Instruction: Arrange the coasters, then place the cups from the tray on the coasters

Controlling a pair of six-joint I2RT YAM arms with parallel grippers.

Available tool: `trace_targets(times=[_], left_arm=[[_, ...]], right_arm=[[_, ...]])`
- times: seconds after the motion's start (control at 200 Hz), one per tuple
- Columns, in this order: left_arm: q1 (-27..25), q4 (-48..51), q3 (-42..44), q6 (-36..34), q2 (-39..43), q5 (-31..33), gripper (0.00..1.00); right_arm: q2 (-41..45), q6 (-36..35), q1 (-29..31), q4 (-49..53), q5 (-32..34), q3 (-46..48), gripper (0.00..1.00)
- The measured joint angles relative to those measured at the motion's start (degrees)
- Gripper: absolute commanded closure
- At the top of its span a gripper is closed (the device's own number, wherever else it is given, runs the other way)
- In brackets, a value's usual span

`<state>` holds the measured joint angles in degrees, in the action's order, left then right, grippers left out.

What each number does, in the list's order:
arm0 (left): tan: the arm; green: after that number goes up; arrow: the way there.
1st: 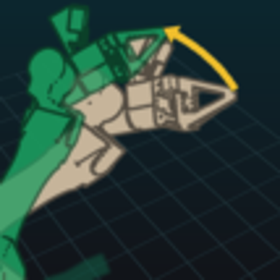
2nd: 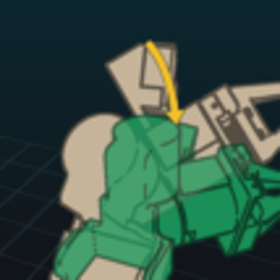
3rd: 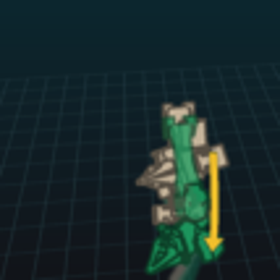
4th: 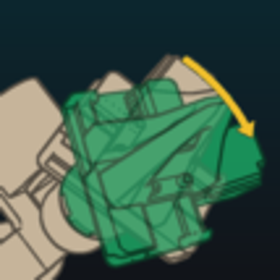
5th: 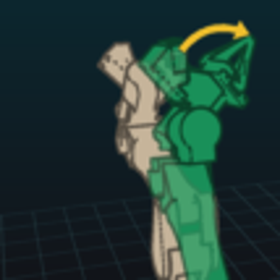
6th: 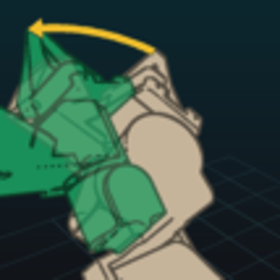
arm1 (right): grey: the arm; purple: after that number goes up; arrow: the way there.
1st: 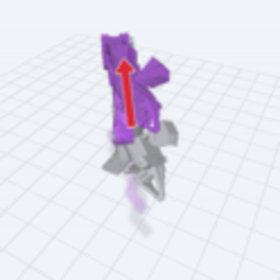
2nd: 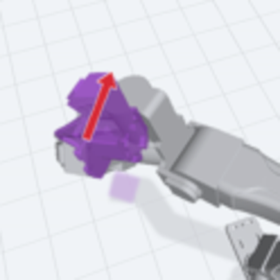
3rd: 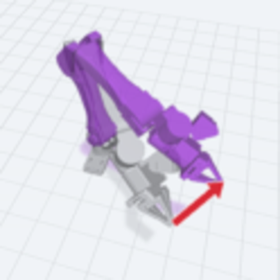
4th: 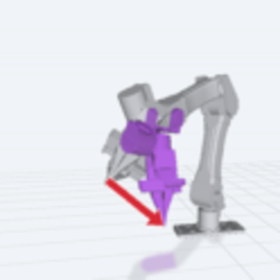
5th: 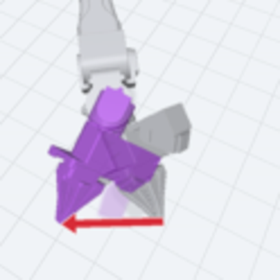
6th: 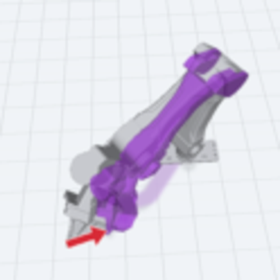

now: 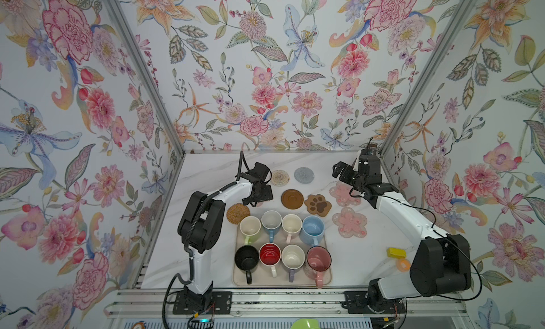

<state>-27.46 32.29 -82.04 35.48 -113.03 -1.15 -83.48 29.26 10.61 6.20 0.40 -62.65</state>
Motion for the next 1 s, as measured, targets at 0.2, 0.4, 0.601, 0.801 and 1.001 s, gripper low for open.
trace_targets(times=[0.2,0.4,0.601,0.801,1.001], left_arm=[[-0.2,0.0,-0.1,0.2,-2.0,0.0,0.09],[-0.2,1.0,-1.8,0.0,-5.2,0.3,0.11],[-0.2,1.1,-4.9,-0.8,-7.4,0.7,0.13],[0.5,1.2,-8.3,-1.6,-9.8,1.6,0.13],[2.5,1.5,-12.9,-2.5,-12.9,2.0,0.13]], right_arm=[[0.0,0.0,-0.2,0.0,0.0,0.1,0.01],[0.0,0.0,-0.4,-0.1,0.0,0.4,0.01],[0.0,0.0,-0.6,0.0,0.0,1.0,0.01],[0.0,0.0,-0.7,-0.1,0.0,1.2,0.01],[0.2,0.0,-1.0,0.0,0.0,1.6,0.01]])
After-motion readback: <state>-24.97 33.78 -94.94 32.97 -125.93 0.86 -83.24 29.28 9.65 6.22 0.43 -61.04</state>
